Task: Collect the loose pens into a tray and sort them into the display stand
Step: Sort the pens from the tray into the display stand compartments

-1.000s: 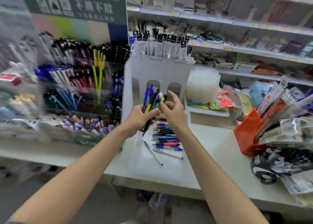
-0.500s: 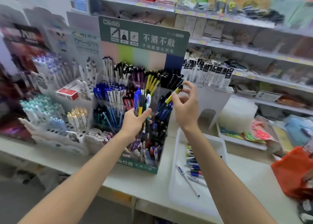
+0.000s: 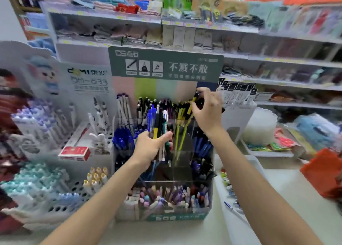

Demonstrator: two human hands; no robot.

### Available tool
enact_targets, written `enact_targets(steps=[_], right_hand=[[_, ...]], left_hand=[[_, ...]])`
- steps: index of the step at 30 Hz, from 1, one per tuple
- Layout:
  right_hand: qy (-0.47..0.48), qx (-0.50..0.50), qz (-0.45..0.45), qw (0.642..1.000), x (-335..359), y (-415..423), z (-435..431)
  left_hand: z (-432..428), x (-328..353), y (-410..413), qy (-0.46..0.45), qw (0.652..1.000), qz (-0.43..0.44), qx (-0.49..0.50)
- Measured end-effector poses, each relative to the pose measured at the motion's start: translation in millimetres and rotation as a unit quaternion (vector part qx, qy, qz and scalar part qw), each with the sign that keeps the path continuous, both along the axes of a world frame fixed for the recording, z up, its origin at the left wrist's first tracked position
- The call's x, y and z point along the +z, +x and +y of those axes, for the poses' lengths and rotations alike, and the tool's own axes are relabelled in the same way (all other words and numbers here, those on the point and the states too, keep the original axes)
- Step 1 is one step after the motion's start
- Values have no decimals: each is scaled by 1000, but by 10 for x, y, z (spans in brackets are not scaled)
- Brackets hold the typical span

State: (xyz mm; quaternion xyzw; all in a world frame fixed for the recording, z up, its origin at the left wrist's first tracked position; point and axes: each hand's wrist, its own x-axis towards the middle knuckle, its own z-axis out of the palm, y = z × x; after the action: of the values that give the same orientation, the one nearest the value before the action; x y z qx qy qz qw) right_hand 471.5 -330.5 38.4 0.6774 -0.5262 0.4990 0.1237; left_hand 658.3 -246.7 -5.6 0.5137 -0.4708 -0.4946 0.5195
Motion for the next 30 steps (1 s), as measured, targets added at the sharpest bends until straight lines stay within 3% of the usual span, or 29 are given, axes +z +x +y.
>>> enact_targets(steps=[6,11,17,20,22,23,26,30], right_hand=[[53,-21,36,998,26,-82,49],[71,-6,16,997,122,-67,76],[110,-1,101,989,63,15,63],[55,-17,121,991,57,20,79],[-8,9,89,996,77,121,204],[8,65,41,997,98,215,298],[199,230,-104,947,176,513,494],[281,259,-170,908,206,690,447]], left_hand=[[-46,2,15,-10,998,30,-55],[-56,-5,33,2,992,78,-101],[-36,20,40,0,990,97,-98],[-19,44,68,-9,992,94,-80],[-5,64,95,-21,993,84,-78],[3,76,108,-25,993,80,-80],[14,99,146,-37,992,79,-94],[16,114,256,-52,992,71,-87]])
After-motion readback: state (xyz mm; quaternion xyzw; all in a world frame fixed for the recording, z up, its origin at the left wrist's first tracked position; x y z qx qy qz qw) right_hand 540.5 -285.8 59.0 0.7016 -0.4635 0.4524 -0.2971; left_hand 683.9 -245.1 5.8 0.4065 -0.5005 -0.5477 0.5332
